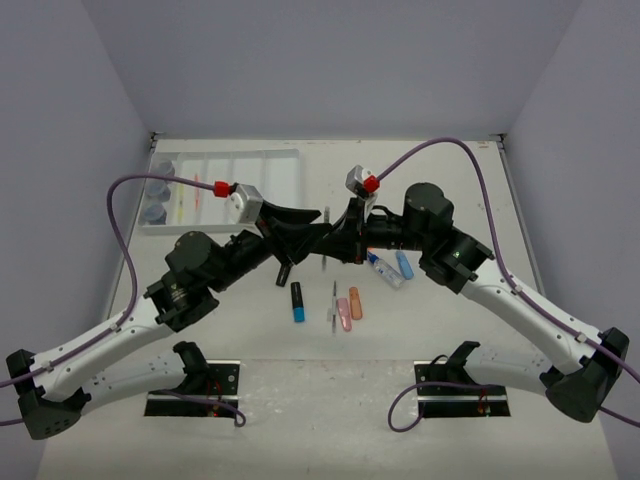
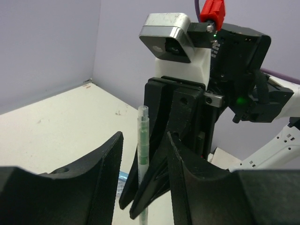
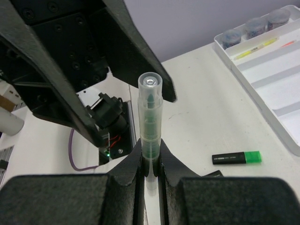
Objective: Sort the stationery into containers
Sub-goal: Place the pen in the storage box.
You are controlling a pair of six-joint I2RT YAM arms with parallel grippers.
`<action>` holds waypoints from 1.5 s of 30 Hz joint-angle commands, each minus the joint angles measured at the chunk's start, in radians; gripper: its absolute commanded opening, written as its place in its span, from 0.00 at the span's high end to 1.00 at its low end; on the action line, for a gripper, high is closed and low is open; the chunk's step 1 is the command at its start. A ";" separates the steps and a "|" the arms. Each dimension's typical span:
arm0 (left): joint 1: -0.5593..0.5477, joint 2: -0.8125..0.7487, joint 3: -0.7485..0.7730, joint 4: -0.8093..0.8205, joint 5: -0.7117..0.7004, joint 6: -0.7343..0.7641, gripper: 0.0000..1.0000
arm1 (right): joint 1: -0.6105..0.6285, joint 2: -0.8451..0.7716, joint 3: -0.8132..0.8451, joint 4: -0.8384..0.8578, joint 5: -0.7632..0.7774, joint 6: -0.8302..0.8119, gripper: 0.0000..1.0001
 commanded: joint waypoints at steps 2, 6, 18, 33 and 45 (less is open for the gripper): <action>0.007 0.055 0.049 0.044 -0.055 0.032 0.63 | 0.013 0.007 0.041 -0.002 -0.080 -0.040 1.00; 0.016 0.077 0.056 0.060 -0.062 0.032 0.72 | 0.014 0.012 0.039 0.003 -0.099 -0.043 1.00; 0.109 0.258 0.236 -0.183 -0.196 0.023 1.00 | 0.014 0.023 0.015 -0.053 0.286 -0.022 0.01; 0.827 1.060 0.810 -0.195 -0.447 0.313 1.00 | -0.191 0.024 -0.154 -0.083 0.616 0.090 0.01; 1.105 1.165 0.646 -0.018 -0.194 0.343 1.00 | -0.193 0.074 -0.155 -0.062 0.606 0.092 0.01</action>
